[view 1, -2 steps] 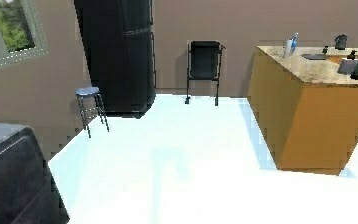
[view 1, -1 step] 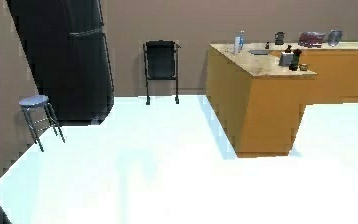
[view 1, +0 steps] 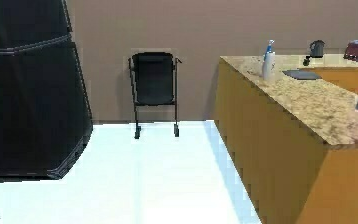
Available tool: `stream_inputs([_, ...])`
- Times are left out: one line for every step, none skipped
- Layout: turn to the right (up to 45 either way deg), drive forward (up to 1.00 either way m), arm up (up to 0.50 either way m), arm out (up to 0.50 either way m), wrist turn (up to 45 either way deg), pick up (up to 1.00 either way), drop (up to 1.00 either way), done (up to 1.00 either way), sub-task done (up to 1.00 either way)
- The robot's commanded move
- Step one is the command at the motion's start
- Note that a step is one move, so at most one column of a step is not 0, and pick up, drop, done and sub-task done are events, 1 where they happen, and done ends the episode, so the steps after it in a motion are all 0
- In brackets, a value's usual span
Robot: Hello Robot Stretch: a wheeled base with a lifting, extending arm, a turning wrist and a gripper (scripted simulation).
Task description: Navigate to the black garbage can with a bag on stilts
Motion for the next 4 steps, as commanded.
stream_inputs([0.0,1.00,0.00,0.00,0.0,0.00,0.00,0.00,0.00])
stream_inputs([0.0,0.50,0.00,0.00,0.0,0.00,0.00,0.00,0.00])
stream_inputs([-18.0,0.00,0.00,0.00,0.0,0.00,0.00,0.00,0.00])
stream_inputs([0.0,0.00,0.00,0.00,0.0,0.00,0.00,1.00,0.00])
